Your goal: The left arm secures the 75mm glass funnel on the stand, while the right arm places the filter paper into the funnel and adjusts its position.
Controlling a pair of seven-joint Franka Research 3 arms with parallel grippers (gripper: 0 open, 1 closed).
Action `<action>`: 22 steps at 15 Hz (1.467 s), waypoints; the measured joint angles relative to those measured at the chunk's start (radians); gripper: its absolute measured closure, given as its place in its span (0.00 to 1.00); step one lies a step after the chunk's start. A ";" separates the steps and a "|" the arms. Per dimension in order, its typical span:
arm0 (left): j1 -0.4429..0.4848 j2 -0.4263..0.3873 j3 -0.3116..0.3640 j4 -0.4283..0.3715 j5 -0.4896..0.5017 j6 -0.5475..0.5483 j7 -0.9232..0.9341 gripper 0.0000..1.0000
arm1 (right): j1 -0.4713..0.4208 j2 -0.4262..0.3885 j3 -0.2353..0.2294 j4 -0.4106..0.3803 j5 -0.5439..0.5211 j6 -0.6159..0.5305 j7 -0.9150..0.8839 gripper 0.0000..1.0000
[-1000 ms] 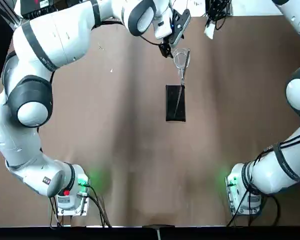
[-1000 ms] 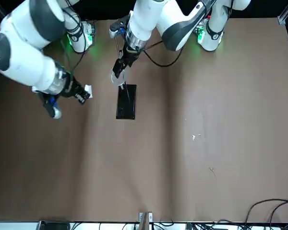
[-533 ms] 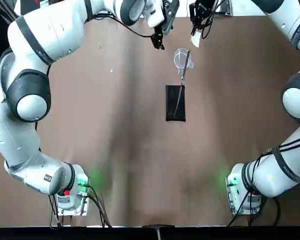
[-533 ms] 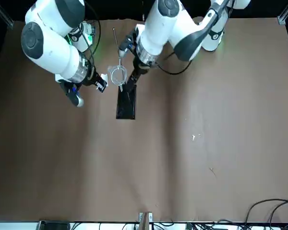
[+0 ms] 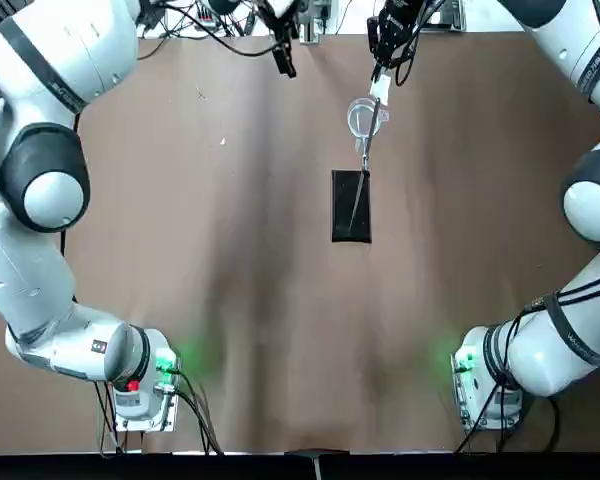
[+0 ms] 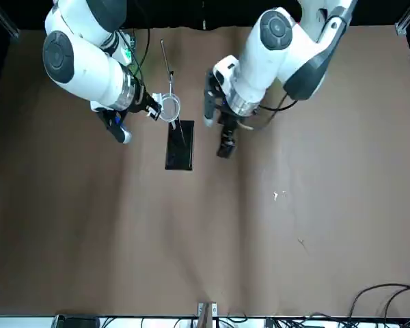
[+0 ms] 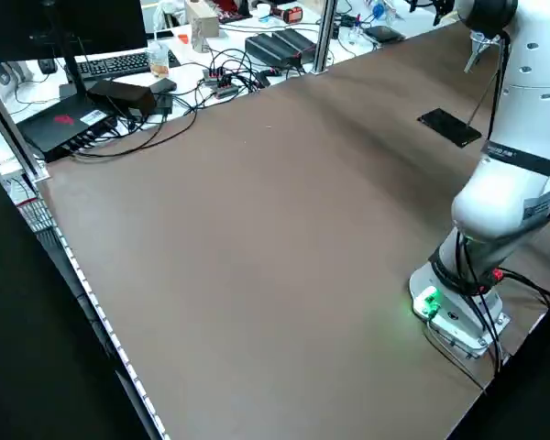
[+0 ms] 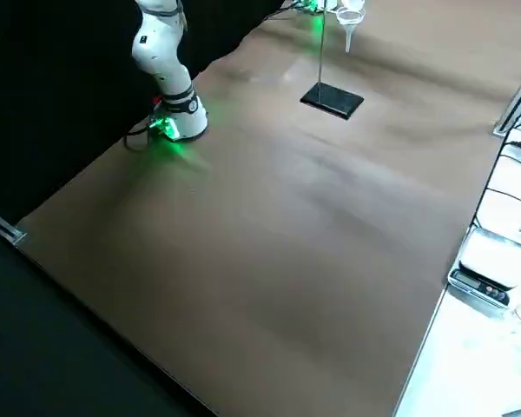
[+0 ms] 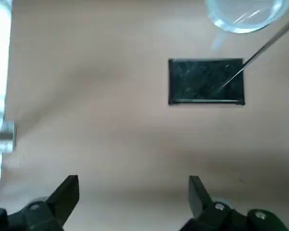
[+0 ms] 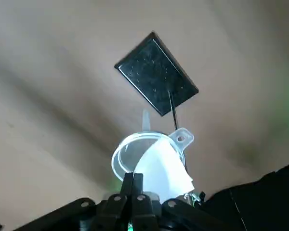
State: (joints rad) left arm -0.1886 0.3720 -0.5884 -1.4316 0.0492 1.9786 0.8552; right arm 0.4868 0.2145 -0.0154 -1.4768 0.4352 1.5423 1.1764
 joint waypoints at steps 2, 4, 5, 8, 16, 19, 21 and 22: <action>0.012 -0.009 0.001 0.001 0.040 -0.062 -0.158 0.00 | 0.005 0.002 0.000 0.000 0.009 -0.005 0.000 0.99; 0.027 -0.013 0.003 0.002 0.059 -0.107 -0.332 0.00 | 0.017 0.004 0.000 -0.001 0.011 -0.006 0.001 0.99; 0.040 -0.015 0.003 0.002 0.062 -0.116 -0.413 0.00 | 0.025 0.005 0.000 -0.002 0.011 -0.006 0.004 0.99; 0.082 -0.034 0.005 0.003 0.063 -0.151 -0.649 0.00 | 0.054 0.014 0.000 -0.005 0.011 -0.006 0.032 0.99; 0.228 -0.054 0.011 0.003 0.086 -0.297 -1.038 0.00 | 0.083 0.071 0.000 -0.010 0.010 -0.006 0.053 0.99; 0.358 -0.054 0.012 0.004 0.181 -0.413 -1.010 0.00 | 0.084 0.072 -0.002 -0.010 0.010 -0.006 0.054 0.98; 0.382 -0.056 0.011 0.009 0.256 -0.460 -1.006 0.00 | 0.084 0.072 -0.005 -0.010 0.010 -0.006 0.054 0.97; 0.384 -0.061 0.012 0.014 0.284 -0.469 -1.008 0.00 | 0.084 0.072 -0.007 -0.009 0.010 -0.006 0.055 0.93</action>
State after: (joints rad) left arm 0.1954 0.3113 -0.5766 -1.4180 0.3330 1.5097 -0.1525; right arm 0.5705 0.2866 -0.0223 -1.4863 0.4456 1.5367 1.2311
